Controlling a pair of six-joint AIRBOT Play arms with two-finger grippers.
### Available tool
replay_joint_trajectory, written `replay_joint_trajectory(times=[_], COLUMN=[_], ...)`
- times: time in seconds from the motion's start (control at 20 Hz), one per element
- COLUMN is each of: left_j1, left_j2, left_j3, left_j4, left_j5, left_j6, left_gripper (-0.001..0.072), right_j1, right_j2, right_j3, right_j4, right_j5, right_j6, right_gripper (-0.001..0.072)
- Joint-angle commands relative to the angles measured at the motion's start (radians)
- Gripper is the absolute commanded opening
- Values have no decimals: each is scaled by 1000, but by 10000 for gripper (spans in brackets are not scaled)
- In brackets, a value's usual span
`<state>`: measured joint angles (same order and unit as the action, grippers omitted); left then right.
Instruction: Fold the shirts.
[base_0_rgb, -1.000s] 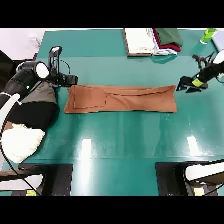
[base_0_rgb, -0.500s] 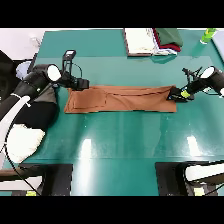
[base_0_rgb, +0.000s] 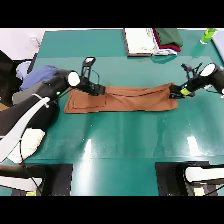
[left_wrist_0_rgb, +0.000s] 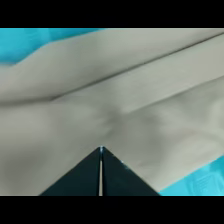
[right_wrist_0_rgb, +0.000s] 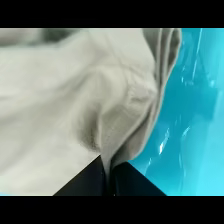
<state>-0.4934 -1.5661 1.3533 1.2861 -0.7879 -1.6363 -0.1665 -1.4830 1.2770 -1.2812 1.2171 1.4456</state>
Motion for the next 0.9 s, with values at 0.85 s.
replay_joint_trajectory(times=[0.85], left_j1=[-119], left_j2=[-306], left_j3=[288], left_j4=[-174], left_j5=[-48], left_j6=[146], left_gripper=[26], right_j1=[341], right_j2=[76], right_j3=[576], right_j4=[140], right_j5=[283], right_j6=[122], right_gripper=[15])
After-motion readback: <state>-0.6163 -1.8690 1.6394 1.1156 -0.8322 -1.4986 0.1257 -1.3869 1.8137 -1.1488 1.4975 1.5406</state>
